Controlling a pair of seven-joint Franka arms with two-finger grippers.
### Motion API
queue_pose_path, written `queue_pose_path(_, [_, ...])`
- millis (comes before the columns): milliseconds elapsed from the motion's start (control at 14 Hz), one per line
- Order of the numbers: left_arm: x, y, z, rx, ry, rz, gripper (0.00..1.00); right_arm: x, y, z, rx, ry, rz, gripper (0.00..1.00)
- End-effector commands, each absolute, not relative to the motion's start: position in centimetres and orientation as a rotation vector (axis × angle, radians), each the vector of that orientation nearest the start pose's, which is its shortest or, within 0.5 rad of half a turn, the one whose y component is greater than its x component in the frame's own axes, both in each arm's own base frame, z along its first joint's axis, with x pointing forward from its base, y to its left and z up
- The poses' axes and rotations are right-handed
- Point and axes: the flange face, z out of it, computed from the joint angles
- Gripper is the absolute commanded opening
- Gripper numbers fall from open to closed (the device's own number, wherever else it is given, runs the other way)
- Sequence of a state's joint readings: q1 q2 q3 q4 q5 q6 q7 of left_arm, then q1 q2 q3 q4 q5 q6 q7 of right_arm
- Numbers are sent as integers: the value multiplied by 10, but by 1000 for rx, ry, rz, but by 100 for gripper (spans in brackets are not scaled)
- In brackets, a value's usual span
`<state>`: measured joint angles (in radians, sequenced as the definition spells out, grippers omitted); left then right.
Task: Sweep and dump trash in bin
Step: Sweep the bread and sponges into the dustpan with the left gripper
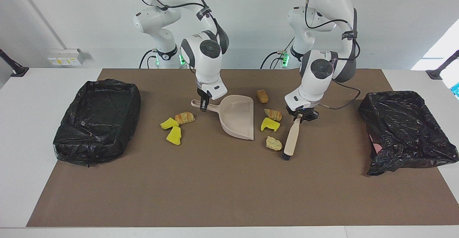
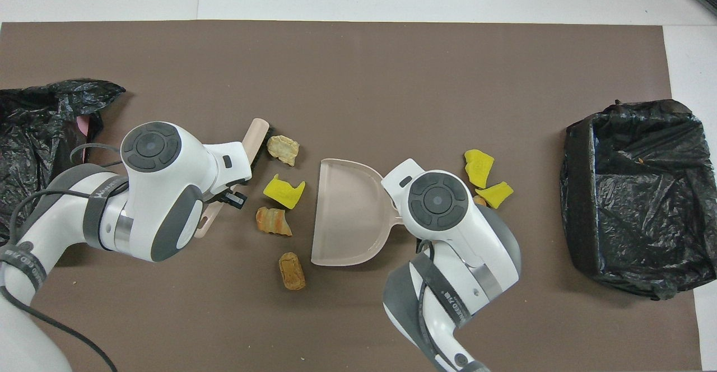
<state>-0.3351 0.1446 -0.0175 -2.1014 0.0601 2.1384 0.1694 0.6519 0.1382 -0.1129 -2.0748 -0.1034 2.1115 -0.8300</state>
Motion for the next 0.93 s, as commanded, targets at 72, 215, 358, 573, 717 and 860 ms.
queue_pose_path(72, [494,-220,353,-2862,996,234,0,476,279,356,-2473,-2097,160,0])
queue_pose_path(215, [484,-230,355,-2830,1052,278,0,476,278,356,-2476,-2093,159,0])
queue_pose_path(358, [476,-240,357,-2779,1179,303,0,477,277,356,-2478,-2091,160,0])
queue_pose_path(573, [459,-259,361,-2716,1291,354,0,476,277,354,-2477,-2091,164,0])
queue_pose_path(717, [445,-278,365,-2674,1352,379,0,475,276,354,-2477,-2091,167,0])
queue_pose_path(860, [436,-292,379,-2666,1362,385,0,475,276,353,-2476,-2091,169,0])
